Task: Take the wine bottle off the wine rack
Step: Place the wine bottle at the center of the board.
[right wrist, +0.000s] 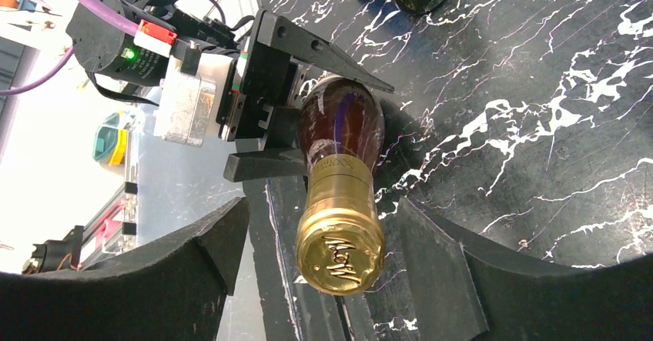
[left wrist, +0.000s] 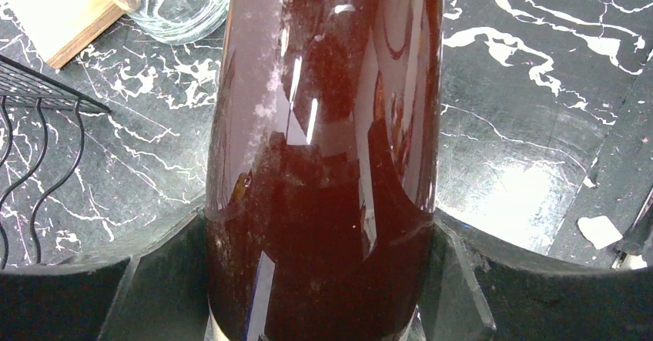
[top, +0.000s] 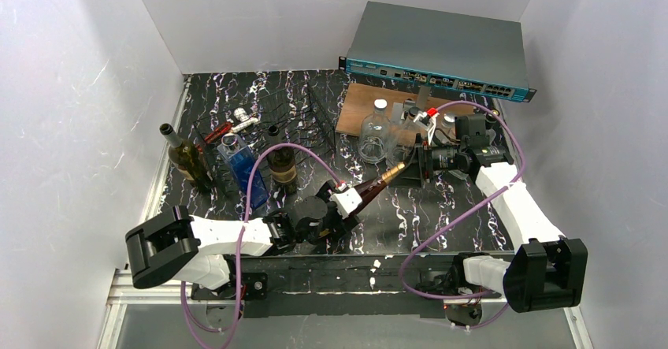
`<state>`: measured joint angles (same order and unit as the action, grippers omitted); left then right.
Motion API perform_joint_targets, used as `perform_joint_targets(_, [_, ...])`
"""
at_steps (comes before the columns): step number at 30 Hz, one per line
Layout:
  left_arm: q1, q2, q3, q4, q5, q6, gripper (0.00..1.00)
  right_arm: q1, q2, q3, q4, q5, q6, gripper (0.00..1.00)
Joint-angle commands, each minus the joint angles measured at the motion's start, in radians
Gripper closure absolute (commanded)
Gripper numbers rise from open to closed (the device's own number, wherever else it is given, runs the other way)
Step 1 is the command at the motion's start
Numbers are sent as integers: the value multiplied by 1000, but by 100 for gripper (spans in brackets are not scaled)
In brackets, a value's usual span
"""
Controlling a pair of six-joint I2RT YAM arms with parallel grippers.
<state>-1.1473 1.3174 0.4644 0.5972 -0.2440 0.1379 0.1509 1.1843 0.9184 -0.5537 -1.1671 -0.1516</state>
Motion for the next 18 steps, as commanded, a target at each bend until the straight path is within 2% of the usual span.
perform_joint_targets(1, [-3, -15, 29, 188, 13, -47, 100, -4, -1, 30, 49, -32, 28, 21])
perform_joint_targets(10, [-2, -5, 34, 197, 17, -58, 100, -4, 23, 57, 48, -42, 28, 27])
perform_joint_targets(13, [-3, -3, 33, 201, 13, -61, 100, -4, 16, 49, 56, -35, 29, 35])
perform_joint_targets(18, [-2, 16, 43, 205, 20, -64, 100, -4, -2, 46, 54, -24, 15, 55])
